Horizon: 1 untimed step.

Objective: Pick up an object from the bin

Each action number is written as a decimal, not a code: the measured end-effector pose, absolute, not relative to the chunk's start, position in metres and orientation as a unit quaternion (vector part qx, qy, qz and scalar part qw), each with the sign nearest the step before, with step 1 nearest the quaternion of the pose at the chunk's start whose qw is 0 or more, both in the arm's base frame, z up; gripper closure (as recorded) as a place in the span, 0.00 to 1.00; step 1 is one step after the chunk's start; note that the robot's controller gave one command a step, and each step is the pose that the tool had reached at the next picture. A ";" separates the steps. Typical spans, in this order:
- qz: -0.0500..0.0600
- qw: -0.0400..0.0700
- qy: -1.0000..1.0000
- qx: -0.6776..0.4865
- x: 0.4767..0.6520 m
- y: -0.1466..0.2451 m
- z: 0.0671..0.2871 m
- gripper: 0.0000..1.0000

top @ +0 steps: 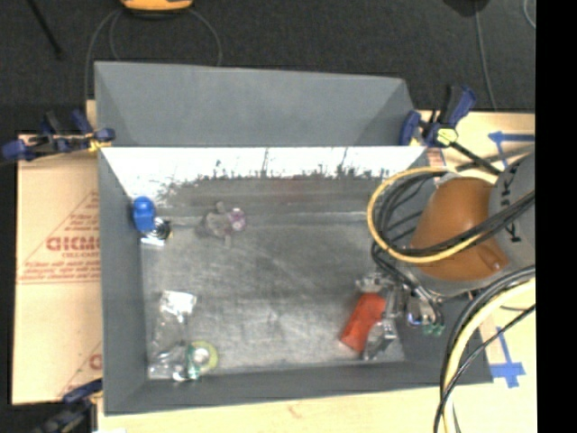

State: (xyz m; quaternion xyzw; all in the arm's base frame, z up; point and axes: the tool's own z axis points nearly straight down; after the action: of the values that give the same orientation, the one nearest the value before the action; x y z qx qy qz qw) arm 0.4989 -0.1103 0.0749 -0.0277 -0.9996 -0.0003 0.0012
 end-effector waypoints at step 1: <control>0.000 0.000 -1.000 -0.027 0.499 -0.110 0.075 1.00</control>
Offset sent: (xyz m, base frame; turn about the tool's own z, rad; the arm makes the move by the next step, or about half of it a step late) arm 0.0000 0.0000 0.0000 0.0000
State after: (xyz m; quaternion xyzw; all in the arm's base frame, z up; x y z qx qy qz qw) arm 0.4993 -0.1105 0.0752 -0.0266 -0.9996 0.0001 0.0004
